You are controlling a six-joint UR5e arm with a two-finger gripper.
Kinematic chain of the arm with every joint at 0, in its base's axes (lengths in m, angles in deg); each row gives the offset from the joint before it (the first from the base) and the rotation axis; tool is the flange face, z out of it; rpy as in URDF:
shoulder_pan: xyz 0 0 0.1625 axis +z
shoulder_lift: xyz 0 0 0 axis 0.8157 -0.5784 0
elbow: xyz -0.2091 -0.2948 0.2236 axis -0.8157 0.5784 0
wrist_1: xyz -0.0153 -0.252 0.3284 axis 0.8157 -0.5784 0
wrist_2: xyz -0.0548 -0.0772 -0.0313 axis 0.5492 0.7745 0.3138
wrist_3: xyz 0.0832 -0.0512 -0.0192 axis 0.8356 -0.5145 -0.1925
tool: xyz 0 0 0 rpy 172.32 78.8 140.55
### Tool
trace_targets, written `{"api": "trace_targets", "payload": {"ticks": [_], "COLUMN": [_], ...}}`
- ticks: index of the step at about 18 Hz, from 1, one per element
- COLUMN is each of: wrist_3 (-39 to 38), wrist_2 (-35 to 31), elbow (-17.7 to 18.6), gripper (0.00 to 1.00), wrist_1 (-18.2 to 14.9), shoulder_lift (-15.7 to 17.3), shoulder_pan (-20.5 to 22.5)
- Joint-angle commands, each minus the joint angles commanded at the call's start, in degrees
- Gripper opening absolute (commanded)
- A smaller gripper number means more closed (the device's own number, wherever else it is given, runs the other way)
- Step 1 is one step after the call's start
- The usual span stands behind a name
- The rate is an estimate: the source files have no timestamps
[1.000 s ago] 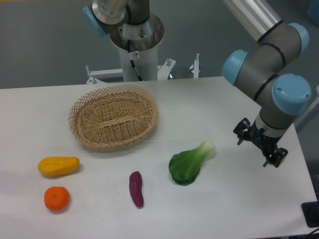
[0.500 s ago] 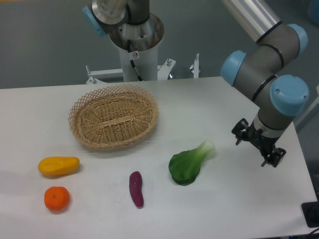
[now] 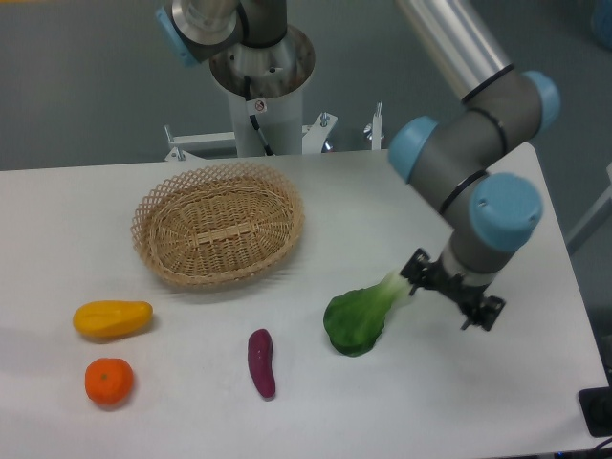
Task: Pick up the green vegetable from the table
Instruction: 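Move the gripper over the green bok choy and lower it, then close the gripper on the bok choy leaves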
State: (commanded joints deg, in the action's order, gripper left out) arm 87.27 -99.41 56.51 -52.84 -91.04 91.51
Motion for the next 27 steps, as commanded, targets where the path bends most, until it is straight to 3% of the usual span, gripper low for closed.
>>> {"api": "trace_targets", "payload": {"ticks": [5,11,13,17,19,21,27], "wrist_3": [1.3,4.4,4.7,4.8,4.7,4.7,4.5], "wrist_2": [-0.3,-0.7,-0.7,-0.8,-0.8,-1.1,-3.3], "elbow": [4.3,8.2,10.3,14.9,15.7,15.8,15.6], "gripper": [1.0,1.0,1.0,1.0,1.0,0.9,0.29], "wrist_1": [1.4,4.4,6.9,15.2,16.3,16.3,15.8], "shoulder_lift": [2.0,2.2,2.2,2.2,2.2,2.2,2.4], "shoulder_pan": [-0.5,-0.5,-0.6,-0.6,-0.6,-0.6,-0.7]}}
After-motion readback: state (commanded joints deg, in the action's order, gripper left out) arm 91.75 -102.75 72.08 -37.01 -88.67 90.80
